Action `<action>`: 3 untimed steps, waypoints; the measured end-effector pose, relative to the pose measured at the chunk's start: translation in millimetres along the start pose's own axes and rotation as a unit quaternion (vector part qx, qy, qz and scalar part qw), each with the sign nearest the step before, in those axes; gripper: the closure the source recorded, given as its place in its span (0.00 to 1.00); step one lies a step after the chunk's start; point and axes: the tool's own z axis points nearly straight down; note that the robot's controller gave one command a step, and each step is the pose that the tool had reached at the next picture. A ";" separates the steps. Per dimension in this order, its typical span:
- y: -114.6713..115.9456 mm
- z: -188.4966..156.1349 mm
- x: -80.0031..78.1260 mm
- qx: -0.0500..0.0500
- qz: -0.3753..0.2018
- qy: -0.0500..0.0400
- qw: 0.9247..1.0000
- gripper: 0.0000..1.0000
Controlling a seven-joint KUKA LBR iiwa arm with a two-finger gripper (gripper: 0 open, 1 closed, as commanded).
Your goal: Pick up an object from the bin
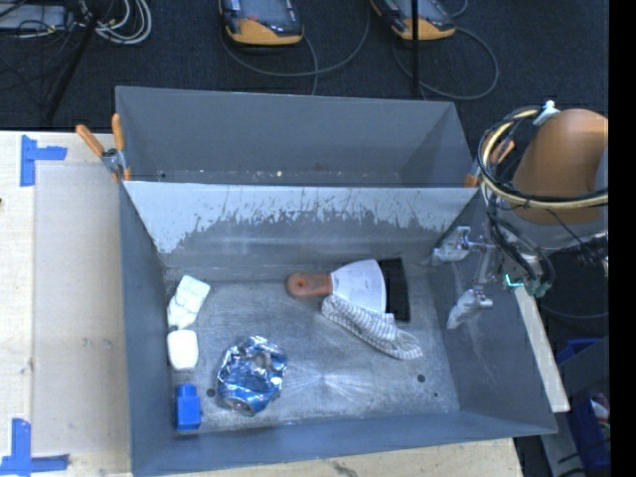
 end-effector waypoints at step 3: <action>38.7 67.4 2.8 0.002 -0.037 -0.003 0.999 1.00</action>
Offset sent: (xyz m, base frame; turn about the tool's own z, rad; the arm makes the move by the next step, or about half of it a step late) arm -0.0065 0.0400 -0.0757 -0.0696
